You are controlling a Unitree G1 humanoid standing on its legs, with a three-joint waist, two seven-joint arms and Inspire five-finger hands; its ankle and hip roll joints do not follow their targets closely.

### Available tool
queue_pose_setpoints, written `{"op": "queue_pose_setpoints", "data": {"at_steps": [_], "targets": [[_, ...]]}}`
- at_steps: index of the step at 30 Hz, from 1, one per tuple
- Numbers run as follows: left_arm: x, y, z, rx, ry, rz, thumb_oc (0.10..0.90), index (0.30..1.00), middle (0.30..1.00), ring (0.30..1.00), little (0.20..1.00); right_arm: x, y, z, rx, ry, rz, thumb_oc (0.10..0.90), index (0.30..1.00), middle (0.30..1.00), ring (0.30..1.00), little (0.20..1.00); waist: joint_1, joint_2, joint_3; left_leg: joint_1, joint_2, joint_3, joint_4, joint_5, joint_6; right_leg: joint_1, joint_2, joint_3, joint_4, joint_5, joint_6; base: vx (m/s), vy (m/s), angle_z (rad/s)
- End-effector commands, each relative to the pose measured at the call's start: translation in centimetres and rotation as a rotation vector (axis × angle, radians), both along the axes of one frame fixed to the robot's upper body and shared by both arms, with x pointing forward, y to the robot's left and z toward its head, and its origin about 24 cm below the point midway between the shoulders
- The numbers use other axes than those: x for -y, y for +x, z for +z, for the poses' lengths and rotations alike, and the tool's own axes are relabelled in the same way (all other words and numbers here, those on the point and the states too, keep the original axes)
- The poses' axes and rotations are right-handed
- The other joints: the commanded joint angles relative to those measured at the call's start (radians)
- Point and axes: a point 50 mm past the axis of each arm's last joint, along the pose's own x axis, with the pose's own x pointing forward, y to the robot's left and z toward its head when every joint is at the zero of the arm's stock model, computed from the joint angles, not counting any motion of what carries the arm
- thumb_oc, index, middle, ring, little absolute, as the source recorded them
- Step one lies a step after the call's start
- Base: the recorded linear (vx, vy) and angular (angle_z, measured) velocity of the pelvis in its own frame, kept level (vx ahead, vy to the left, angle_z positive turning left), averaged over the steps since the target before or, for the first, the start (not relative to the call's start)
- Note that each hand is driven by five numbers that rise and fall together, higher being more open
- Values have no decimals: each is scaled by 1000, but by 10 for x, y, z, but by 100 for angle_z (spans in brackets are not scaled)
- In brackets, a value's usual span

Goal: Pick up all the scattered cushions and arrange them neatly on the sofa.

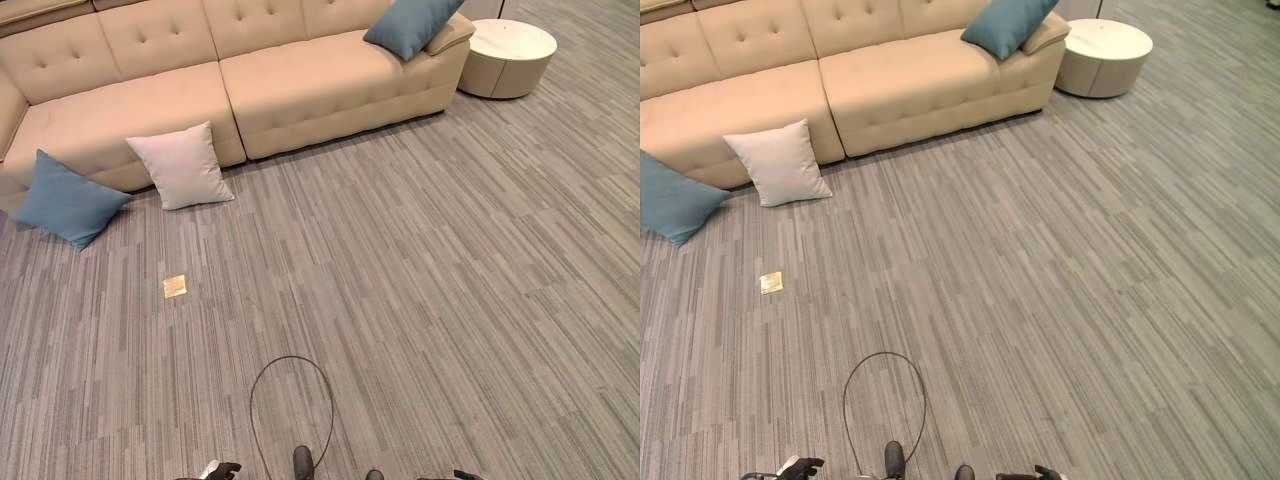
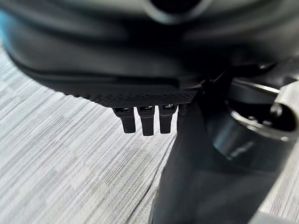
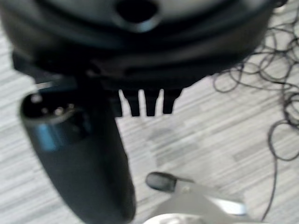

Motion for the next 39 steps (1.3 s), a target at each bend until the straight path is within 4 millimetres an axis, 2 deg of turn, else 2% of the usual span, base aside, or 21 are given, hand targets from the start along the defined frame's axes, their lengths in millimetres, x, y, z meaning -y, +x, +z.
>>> {"op": "queue_pose_setpoints", "data": {"at_steps": [1, 5, 6, 9, 10, 11, 12, 13, 17, 19, 20, 22, 25, 28, 30, 31, 32, 33, 35, 37, 39], "targets": [[24, 30, 3, 59, -46, -41, 800, 900, 900, 900, 900, 6, 1, 2, -18, -30, 24, 800, 900, 900, 900, 900, 4, 23, 18, 57, 134, -39, 1, -75, -122, -31, -36, -3, 5, -13, 67, 124, -252, 1], [25, 43, 8, 117, -69, -48, 800, 900, 900, 900, 900, 13, 3, 4, -22, -50, 62, 800, 900, 900, 900, 900, 9, 3, 60, 11, 159, -24, 188, -100, -120, -5, -26, 18, 20, -23, 33, 54, -184, -6], [25, 50, 11, 148, -65, -54, 800, 900, 900, 900, 900, 19, 8, 7, -12, -73, 72, 800, 900, 900, 900, 900, 21, -5, 88, -57, 174, -47, 324, -62, -116, 1, -22, 20, 33, -30, 16, 36, -201, -20], [25, 54, 12, 166, -59, -49, 800, 900, 900, 900, 900, 24, 14, 10, -1, -93, 90, 800, 900, 900, 900, 900, 31, -12, 104, -135, 180, -71, 453, -23, -103, 5, -11, 19, 47, -48, -4, 95, -183, -32], [27, 53, 12, 165, -60, -47, 800, 900, 900, 900, 900, 28, 18, 12, 12, -113, 97, 800, 900, 900, 900, 900, 44, -8, 117, -202, 131, -100, 502, -47, -82, 7, -9, 34, 59, -70, -11, 148, -28, -16], [29, 50, 10, 155, -68, -40, 800, 900, 900, 900, 900, 30, 21, 14, 24, -127, 103, 800, 900, 900, 900, 900, 54, -10, 112, -247, 75, -117, 497, -88, -65, 9, -11, 47, 59, -84, -6, 147, -27, -7], [29, 50, 10, 155, -68, -40, 800, 900, 900, 900, 900, 30, 22, 14, 24, -127, 103, 800, 900, 900, 900, 900, 53, -10, 109, -251, 74, -118, 496, -85, -65, 5, -12, 45, 60, -83, -6, 294, 52, -12], [28, 42, 7, 125, -67, -27, 800, 900, 900, 900, 900, 30, 23, 14, 32, -139, 119, 800, 900, 900, 900, 900, 82, -8, 98, -267, 11, -137, 387, -106, -53, 32, -5, 69, 55, -109, 8, 350, 72, -19], [22, 22, 2, 58, -44, -21, 800, 900, 900, 900, 900, 21, 20, 11, 15, -137, 186, 800, 900, 900, 900, 900, 124, -3, 82, -333, -15, -139, 162, 23, -62, 94, 14, 102, 52, -140, 21, 332, 57, -59], [19, 20, 1, 45, -37, -16, 800, 900, 900, 900, 900, 20, 20, 10, 12, -133, 196, 800, 900, 900, 900, 900, 135, -8, 81, -340, -18, -145, 122, 36, -64, 105, 13, 124, 57, -148, 22, 326, 89, -61], [13, 1, -3, -23, -33, 18, 800, 900, 900, 900, 900, 14, 17, 8, -11, -115, 237, 800, 900, 900, 900, 900, 149, -14, 50, -297, -24, -185, 58, 62, -43, 115, 13, 165, 76, -161, 32, 481, 214, -84], [5, -8, -4, -52, -4, 24, 800, 900, 900, 900, 900, 11, 19, 7, -4, -109, 240, 800, 900, 900, 900, 900, 144, -31, 33, -291, -45, -191, 90, 73, -27, 103, -6, 171, 109, -165, 43, 443, 214, -84], [1, -12, -4, -66, 15, 12, 800, 900, 900, 900, 900, 7, 20, 7, 0, -90, 264, 800, 900, 900, 900, 900, 138, -52, 8, -250, -77, -190, 97, 28, 3, 74, -31, 194, 202, -141, 78, 265, 135, -40], [0, 5, 0, -6, 29, -8, 800, 900, 900, 900, 900, -5, 23, 4, -23, -79, 360, 800, 900, 900, 900, 900, 139, -67, 17, -201, -110, -193, 108, -34, 46, -43, -84, 185, 486, 30, 145, 250, 185, 5], [0, 20, 5, 47, 42, -7, 800, 900, 900, 900, 900, -3, 33, 7, 3, -89, 373, 800, 900, 900, 900, 900, 131, -47, 41, -153, -117, -201, 110, -64, 74, -119, -136, 131, 657, 183, 157, 227, 188, -10], [-1, 26, 7, 68, 47, 2, 800, 900, 900, 900, 900, -5, 37, 8, 18, -89, 375, 800, 900, 900, 900, 900, 128, -28, 48, -125, -109, -203, 108, -79, 82, -148, -162, 91, 726, 200, 144, 429, 197, 2], [-2, 37, 10, 109, 49, 18, 800, 900, 900, 900, 900, -5, 46, 11, 50, -99, 372, 800, 900, 900, 900, 900, 115, -4, 69, -60, -98, -213, 103, -111, 86, -205, -215, 20, 781, 147, 118, 345, 124, 11], [-2, 37, 10, 109, 49, 18, 800, 900, 900, 900, 900, -5, 46, 11, 50, -99, 372, 800, 900, 900, 900, 900, 115, -4, 69, -60, -98, -214, 103, -111, 86, -205, -214, 19, 780, 148, 118, 388, 33, 7], [0, 49, 14, 158, 43, 27, 800, 900, 900, 900, 900, -5, 60, 16, 104, -108, 373, 800, 900, 900, 900, 900, 91, 22, 91, 22, -74, -225, 89, -155, 63, -282, -214, -31, 654, 5, 79, 465, -124, 21], [0, 51, 15, 164, 43, 21, 800, 900, 900, 900, 900, -4, 62, 17, 115, -112, 367, 800, 900, 900, 900, 900, 79, 26, 96, 46, -70, -229, 80, -168, 53, -297, -206, -30, 582, 2, 83, 329, -134, 19], [1, 53, 16, 179, 37, 42, 800, 900, 900, 900, 900, 2, 59, 18, 109, -114, 324, 800, 900, 900, 900, 900, 38, 16, 105, 130, -65, -262, 49, -216, 24, -349, -172, 43, 251, 102, 116, 459, -252, 16]]}}
